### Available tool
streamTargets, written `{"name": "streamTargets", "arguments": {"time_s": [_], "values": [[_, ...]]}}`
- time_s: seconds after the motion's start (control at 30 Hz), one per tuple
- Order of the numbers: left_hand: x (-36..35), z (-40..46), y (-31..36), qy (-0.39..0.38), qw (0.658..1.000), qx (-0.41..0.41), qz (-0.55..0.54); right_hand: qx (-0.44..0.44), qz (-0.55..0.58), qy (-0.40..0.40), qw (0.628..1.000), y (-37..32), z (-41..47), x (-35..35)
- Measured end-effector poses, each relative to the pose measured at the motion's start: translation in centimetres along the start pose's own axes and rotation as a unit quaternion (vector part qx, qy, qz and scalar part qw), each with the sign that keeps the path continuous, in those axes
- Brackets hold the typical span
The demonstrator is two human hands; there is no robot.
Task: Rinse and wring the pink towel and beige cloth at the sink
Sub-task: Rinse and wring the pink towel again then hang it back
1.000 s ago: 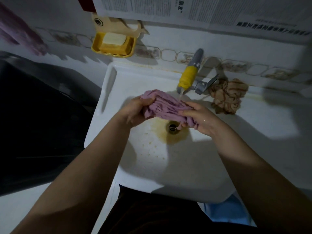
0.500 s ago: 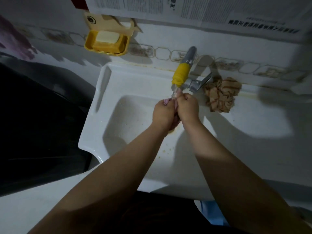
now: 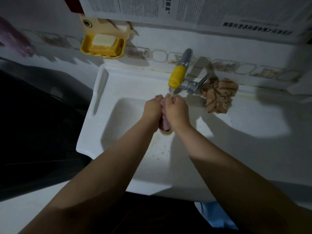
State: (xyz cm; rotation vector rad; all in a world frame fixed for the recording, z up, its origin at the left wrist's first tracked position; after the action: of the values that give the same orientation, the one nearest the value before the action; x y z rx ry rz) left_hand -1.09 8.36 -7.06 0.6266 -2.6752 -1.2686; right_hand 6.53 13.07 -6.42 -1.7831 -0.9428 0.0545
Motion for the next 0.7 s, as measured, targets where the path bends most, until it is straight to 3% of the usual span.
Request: {"name": "streamTargets", "arguments": {"time_s": [0.03, 0.17, 0.27, 0.37, 0.47, 0.53, 0.63, 0.7], "values": [[-0.5, -0.7, -0.4, -0.018, 0.999, 0.001, -0.049, -0.009, -0.019, 0.001, 1.000, 0.2, 0.8, 1.2], [0.6, -1.9, -0.4, -0.043, 0.998, -0.053, 0.011, -0.048, 0.028, -0.113, 0.992, 2.8, 1.9, 3.5], [3.0, -2.2, 0.2, -0.080, 0.993, -0.084, 0.005, -0.032, 0.218, -0.268, 0.938, 4.9, 0.6, 2.8], [4.3, -2.3, -0.2, -0.131, 0.987, -0.079, 0.042, -0.015, 0.216, -0.349, 0.912, 5.0, 0.0, 3.0], [4.5, -2.2, -0.4, -0.156, 0.985, -0.069, 0.015, 0.001, 0.171, -0.320, 0.932, 4.0, 0.3, 3.7], [5.3, -1.9, -0.5, -0.130, 0.989, -0.065, -0.014, 0.026, 0.188, -0.253, 0.949, 3.3, 0.8, 4.8], [5.5, -2.0, -0.4, -0.087, 0.993, -0.074, -0.016, 0.052, 0.265, -0.186, 0.945, 1.8, 0.8, 5.1], [4.5, -1.7, -0.1, -0.056, 0.994, -0.077, -0.051, 0.081, 0.195, -0.141, 0.967, 0.9, -0.2, 3.7]]}}
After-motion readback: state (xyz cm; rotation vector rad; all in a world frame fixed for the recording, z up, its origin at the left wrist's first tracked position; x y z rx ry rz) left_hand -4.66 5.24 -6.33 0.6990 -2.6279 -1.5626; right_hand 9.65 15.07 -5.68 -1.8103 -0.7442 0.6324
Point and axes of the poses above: each hand's wrist, its own z-axis towards the middle knuckle, its own x-axis out of the back of the hand, y = z × x, the point moved 5 cm from there along z, towards the middle knuckle, and after that the axes turned 15 degrees about -y, right-handed, at the moved point
